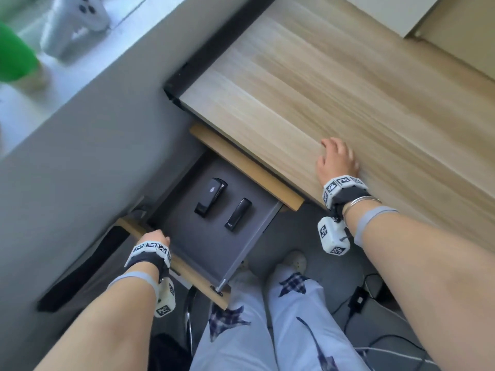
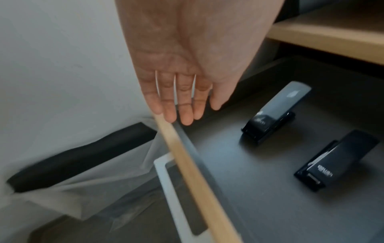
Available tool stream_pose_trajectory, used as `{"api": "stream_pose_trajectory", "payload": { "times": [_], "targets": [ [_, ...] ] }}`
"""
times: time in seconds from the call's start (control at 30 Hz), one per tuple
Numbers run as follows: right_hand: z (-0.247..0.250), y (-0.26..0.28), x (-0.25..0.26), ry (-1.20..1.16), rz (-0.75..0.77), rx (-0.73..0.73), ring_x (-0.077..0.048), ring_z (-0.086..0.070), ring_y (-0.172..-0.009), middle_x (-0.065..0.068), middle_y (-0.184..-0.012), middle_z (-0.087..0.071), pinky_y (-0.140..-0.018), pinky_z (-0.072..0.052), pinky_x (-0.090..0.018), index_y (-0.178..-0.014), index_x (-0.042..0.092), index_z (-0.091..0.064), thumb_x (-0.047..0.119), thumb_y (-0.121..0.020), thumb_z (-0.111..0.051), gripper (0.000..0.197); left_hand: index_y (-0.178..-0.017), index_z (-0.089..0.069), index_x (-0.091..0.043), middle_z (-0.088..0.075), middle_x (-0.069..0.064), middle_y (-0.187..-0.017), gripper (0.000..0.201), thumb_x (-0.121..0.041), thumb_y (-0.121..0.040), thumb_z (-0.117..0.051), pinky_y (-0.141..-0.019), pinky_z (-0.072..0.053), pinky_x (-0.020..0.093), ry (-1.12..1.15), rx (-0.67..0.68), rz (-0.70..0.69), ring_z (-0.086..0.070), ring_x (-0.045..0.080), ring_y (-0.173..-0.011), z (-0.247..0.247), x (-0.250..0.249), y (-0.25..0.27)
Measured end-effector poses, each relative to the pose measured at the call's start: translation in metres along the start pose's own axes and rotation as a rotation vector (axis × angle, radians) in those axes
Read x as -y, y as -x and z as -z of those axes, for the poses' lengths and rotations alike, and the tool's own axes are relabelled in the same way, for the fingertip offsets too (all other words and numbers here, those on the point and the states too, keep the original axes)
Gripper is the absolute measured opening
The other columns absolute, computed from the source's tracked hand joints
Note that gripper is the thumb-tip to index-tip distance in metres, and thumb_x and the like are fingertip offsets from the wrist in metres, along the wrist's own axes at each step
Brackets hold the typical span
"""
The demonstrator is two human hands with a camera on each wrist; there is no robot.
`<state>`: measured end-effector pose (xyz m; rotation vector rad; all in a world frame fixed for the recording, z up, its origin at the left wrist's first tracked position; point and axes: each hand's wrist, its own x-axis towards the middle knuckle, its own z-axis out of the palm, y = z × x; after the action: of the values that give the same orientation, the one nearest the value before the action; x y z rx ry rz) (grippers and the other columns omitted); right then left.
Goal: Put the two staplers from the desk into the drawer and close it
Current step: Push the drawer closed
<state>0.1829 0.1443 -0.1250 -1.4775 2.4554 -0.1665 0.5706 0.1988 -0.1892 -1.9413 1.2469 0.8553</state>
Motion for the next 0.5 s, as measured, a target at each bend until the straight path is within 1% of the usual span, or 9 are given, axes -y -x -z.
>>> {"api": "stream_pose_trajectory", "payload": {
  "times": [0.07,0.1,0.2,0.27,0.33,0.37,0.43,0.47,0.5],
  "targets": [
    [-0.008,0.002,-0.013,0.027,-0.014,-0.024,-0.023,-0.028,-0.142,0.003,-0.154,-0.033,-0.113,-0.025,-0.045,-0.138,0.031,-0.043,0.018,-0.091,-0.047,0.049,-0.131,-0.055,-0.016,-0.064,0.014,-0.122,0.044,-0.020,-0.088,-0.053,-0.090,-0.052,0.033,-0.078,0.041,0.038,-0.063,0.032,-0.108,-0.014,0.006,0.006],
    [-0.012,0.002,-0.017,0.040,-0.011,-0.038,-0.022,-0.025,-0.145,0.005,-0.156,-0.030,-0.114,-0.022,-0.046,-0.140,0.034,-0.040,0.020,-0.092,-0.046,0.051,-0.135,-0.051,-0.019,-0.062,0.012,-0.125,0.049,-0.018,-0.087,-0.054,-0.093,-0.053,0.034,-0.116,0.069,0.049,-0.063,0.031,-0.109,-0.019,0.006,0.010],
    [-0.023,0.004,-0.021,0.071,0.003,-0.110,-0.021,-0.023,-0.147,0.006,-0.157,-0.028,-0.116,-0.019,-0.048,-0.142,0.039,-0.035,0.022,-0.093,-0.043,0.053,-0.145,-0.035,-0.028,-0.054,0.011,-0.135,0.064,-0.017,-0.084,-0.053,-0.097,-0.050,0.032,-0.226,0.143,0.035,-0.059,0.028,-0.117,-0.035,0.005,0.014],
    [-0.029,0.005,-0.022,0.081,0.016,-0.174,-0.021,-0.025,-0.146,0.005,-0.156,-0.030,-0.117,-0.019,-0.048,-0.142,0.039,-0.036,0.022,-0.092,-0.042,0.053,-0.145,-0.035,-0.028,-0.052,0.010,-0.137,0.064,-0.015,-0.084,-0.051,-0.097,-0.050,0.031,-0.251,0.166,0.036,-0.058,0.027,-0.119,-0.040,-0.001,0.016],
    [-0.031,0.004,-0.024,0.086,0.024,-0.219,-0.021,-0.028,-0.145,0.005,-0.155,-0.034,-0.117,-0.020,-0.047,-0.140,0.039,-0.038,0.022,-0.090,-0.041,0.053,-0.143,-0.039,-0.025,-0.053,0.008,-0.137,0.062,-0.014,-0.083,-0.053,-0.101,-0.049,0.034,-0.307,0.208,0.011,-0.056,0.027,-0.121,-0.042,-0.009,0.017],
    [-0.031,0.004,-0.024,0.089,0.027,-0.235,-0.022,-0.029,-0.144,0.005,-0.154,-0.035,-0.117,-0.021,-0.047,-0.140,0.039,-0.039,0.023,-0.089,-0.041,0.053,-0.138,-0.047,-0.024,-0.055,0.008,-0.135,0.062,-0.013,-0.078,-0.057,-0.100,-0.050,0.035,-0.332,0.238,0.002,-0.057,0.026,-0.120,-0.041,-0.013,0.018],
    [-0.032,0.004,-0.024,0.097,0.028,-0.245,-0.022,-0.030,-0.144,0.005,-0.154,-0.036,-0.117,-0.022,-0.047,-0.139,0.039,-0.040,0.023,-0.088,-0.040,0.054,-0.117,-0.066,-0.019,-0.063,0.006,-0.122,0.051,-0.013,-0.066,-0.066,-0.096,-0.053,0.036,-0.357,0.283,-0.005,-0.062,0.025,-0.111,-0.040,-0.019,0.021],
    [-0.032,0.004,-0.024,0.105,0.026,-0.245,-0.021,-0.030,-0.144,0.006,-0.154,-0.036,-0.117,-0.022,-0.047,-0.139,0.039,-0.040,0.024,-0.088,-0.039,0.054,-0.105,-0.072,-0.016,-0.066,0.005,-0.114,0.044,-0.014,-0.061,-0.067,-0.093,-0.056,0.036,-0.363,0.287,-0.007,-0.064,0.025,-0.107,-0.039,-0.021,0.022],
    [-0.032,0.004,-0.024,0.113,0.023,-0.240,-0.021,-0.030,-0.144,0.006,-0.154,-0.035,-0.117,-0.022,-0.047,-0.139,0.040,-0.039,0.024,-0.088,-0.039,0.054,-0.098,-0.074,-0.014,-0.067,0.005,-0.106,0.038,-0.014,-0.060,-0.068,-0.090,-0.057,0.035,-0.363,0.291,0.005,-0.066,0.024,-0.104,-0.037,-0.025,0.024]
  ]
}}
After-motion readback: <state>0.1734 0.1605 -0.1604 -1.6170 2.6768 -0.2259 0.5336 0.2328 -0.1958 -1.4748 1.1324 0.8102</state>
